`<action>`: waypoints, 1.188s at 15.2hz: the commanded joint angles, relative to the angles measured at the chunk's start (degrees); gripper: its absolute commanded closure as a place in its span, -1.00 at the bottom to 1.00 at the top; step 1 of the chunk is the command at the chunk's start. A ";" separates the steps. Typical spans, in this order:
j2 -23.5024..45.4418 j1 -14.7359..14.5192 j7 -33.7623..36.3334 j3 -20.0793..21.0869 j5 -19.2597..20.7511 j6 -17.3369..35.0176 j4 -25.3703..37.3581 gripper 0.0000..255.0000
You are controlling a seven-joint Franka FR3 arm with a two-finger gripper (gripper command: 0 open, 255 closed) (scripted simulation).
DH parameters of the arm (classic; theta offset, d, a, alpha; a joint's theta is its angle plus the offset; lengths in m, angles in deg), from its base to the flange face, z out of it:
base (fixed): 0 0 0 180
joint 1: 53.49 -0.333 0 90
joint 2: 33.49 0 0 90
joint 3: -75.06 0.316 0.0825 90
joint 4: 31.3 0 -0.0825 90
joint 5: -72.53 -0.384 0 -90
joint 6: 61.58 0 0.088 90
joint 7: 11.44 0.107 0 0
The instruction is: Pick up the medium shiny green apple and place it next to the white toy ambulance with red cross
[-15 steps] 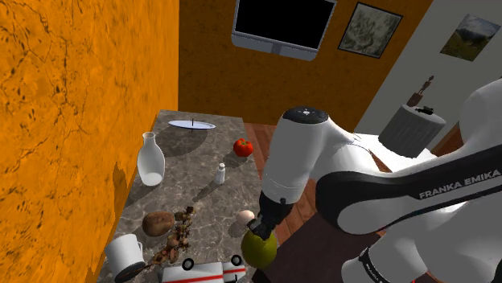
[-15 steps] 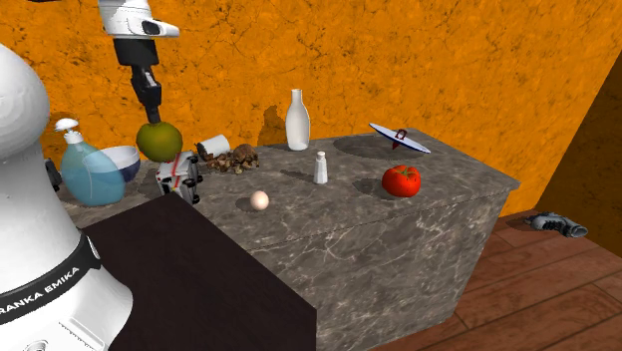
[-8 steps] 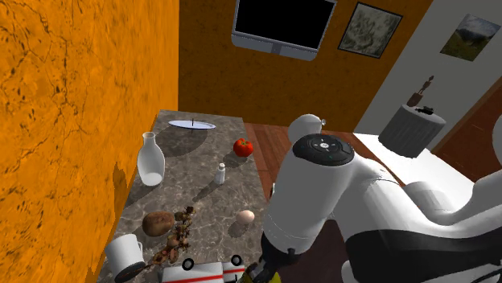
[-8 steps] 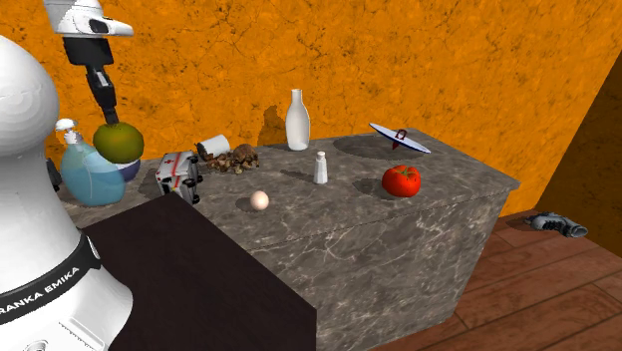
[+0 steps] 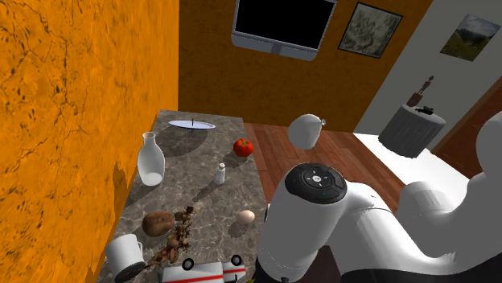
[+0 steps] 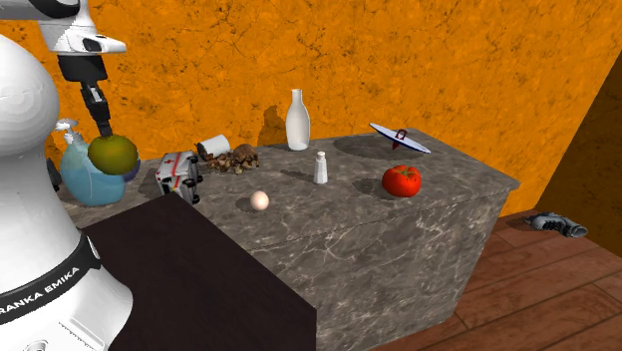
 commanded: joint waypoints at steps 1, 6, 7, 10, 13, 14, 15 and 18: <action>1.60 0.24 0.46 0.54 0.45 2.14 -0.56 1.00; 5.71 1.01 1.73 1.61 2.12 7.19 -1.75 1.00; 6.60 1.19 2.07 1.80 2.57 8.21 -1.94 1.00; 9.39 1.78 3.28 2.34 4.27 11.27 -2.45 1.00; 12.39 2.36 4.87 2.70 6.54 14.32 -2.82 1.00; 13.43 2.55 5.51 2.77 7.45 15.33 -2.91 1.00; 14.50 2.73 6.20 2.80 8.44 16.33 -2.99 1.00; 17.79 3.09 8.63 2.55 11.94 19.26 -3.11 1.00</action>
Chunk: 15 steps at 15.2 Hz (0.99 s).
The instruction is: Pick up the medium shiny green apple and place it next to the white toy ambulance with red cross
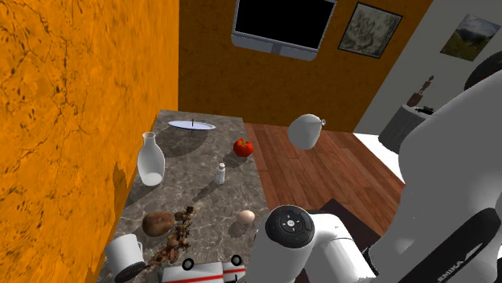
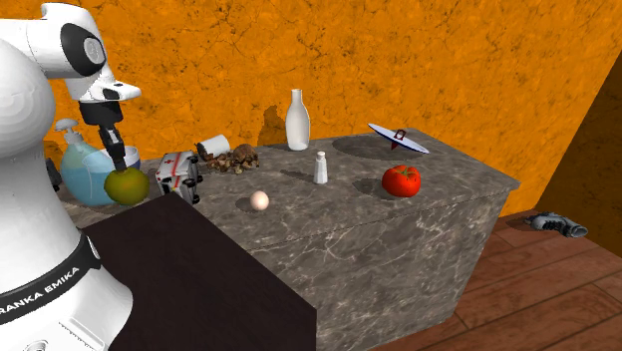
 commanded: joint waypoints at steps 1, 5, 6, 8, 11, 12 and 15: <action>2.44 0.13 1.97 -0.28 2.75 2.13 -0.03 1.00; 7.00 -0.45 6.12 -2.09 8.72 5.70 0.18 1.00; 8.13 -0.82 7.22 -2.80 10.29 6.53 0.30 1.00; 9.22 -1.34 8.26 -3.65 11.78 7.33 0.43 1.00; 9.21 -1.38 8.24 -3.68 11.76 7.33 0.43 1.00; 9.21 -1.38 8.24 -3.68 11.76 7.33 0.43 1.00; 9.21 -1.38 8.24 -3.68 11.76 7.33 0.43 1.00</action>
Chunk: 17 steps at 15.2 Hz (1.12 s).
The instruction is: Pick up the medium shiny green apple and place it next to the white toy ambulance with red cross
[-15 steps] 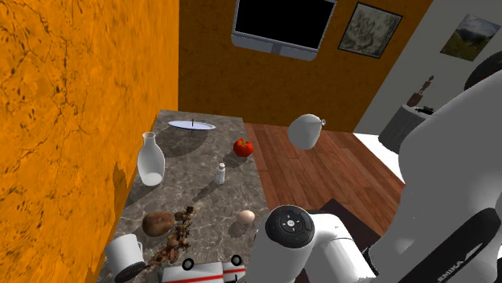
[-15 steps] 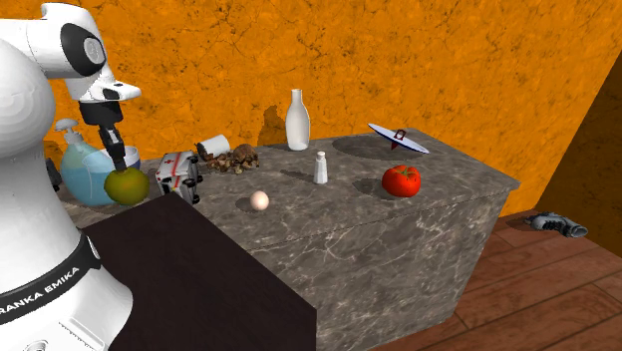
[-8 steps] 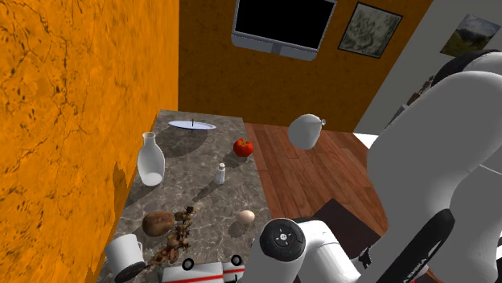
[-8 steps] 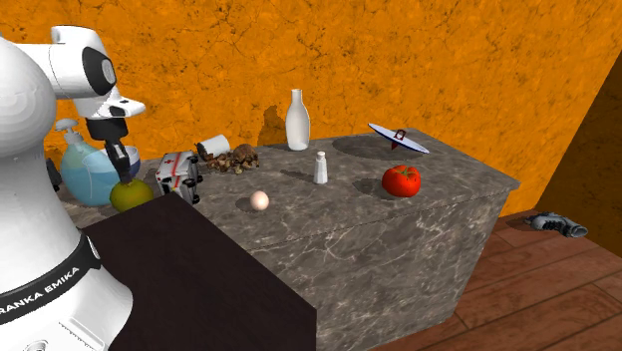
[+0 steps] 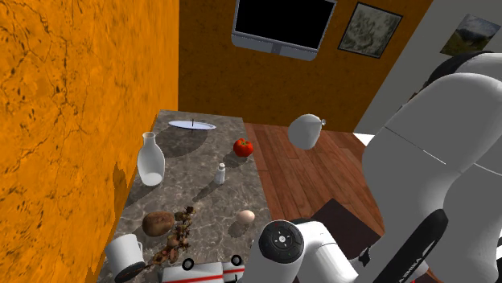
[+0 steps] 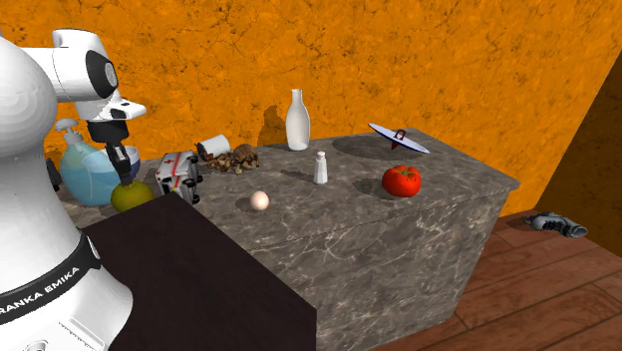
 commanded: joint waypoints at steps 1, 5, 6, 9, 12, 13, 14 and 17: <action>0.00 0.00 0.01 0.00 0.01 0.00 0.01 -1.00; 0.00 0.00 0.01 0.00 0.01 0.00 0.01 -1.00; 0.00 0.00 0.01 0.00 0.01 0.00 0.01 -1.00; -8.11 2.76 -7.49 4.70 -10.46 -6.72 -0.07 -1.00; -10.19 2.34 -9.13 4.62 -12.74 -8.65 0.11 -1.00; -10.19 2.31 -9.13 4.59 -12.74 -8.65 0.11 -1.00; -10.19 2.31 -9.13 4.59 -12.74 -8.65 0.11 -1.00; -10.19 2.31 -9.13 4.59 -12.74 -8.65 0.11 -1.00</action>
